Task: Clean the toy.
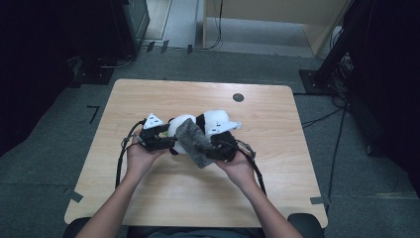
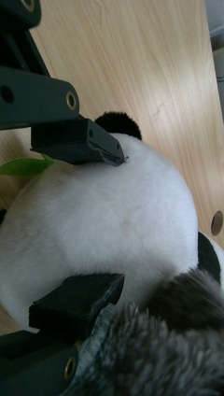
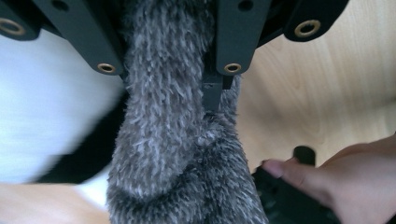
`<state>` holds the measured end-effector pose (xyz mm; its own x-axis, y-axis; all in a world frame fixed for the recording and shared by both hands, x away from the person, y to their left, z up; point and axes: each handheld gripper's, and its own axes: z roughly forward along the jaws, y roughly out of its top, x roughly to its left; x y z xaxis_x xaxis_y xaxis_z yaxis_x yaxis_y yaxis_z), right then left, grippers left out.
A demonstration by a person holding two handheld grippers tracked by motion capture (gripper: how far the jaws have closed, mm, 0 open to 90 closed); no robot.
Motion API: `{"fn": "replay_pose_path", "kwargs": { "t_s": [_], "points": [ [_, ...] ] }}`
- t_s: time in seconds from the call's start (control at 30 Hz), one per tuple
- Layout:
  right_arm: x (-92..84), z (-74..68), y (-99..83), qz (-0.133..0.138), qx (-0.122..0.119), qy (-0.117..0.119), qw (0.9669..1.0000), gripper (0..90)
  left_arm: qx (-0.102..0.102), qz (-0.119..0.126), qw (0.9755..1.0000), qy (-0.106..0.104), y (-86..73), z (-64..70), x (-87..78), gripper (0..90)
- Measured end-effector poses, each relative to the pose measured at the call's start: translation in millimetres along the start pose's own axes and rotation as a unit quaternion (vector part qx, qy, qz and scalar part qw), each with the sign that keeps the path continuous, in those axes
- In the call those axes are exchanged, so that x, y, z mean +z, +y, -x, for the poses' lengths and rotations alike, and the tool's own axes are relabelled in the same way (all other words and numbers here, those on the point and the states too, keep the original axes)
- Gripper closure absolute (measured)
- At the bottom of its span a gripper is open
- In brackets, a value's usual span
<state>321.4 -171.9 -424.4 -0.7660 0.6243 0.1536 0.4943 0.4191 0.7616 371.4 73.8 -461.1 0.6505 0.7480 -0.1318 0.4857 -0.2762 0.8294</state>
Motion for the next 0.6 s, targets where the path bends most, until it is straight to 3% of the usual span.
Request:
{"fn": "replay_pose_path", "kwargs": {
  "t_s": [0.27,0.43,0.6],
  "points": [
    [44.7,-12.6,-2.0,-0.008,-0.015,0.012,0.9998,74.0,-0.004,0.000,1.0000,0.002,-0.2,0.0,0.0,37.0],
    [55.7,-13.7,-5.4,0.007,-0.029,0.008,0.9995,74.0,-0.004,-0.004,1.0000,0.008,-0.9,-0.8,-0.3,38.8],
    [59.4,-12.1,-12.7,0.009,-0.052,0.001,0.9986,74.0,0.011,-0.010,0.9997,0.017,-1.9,1.3,0.4,38.8]
  ]
}}
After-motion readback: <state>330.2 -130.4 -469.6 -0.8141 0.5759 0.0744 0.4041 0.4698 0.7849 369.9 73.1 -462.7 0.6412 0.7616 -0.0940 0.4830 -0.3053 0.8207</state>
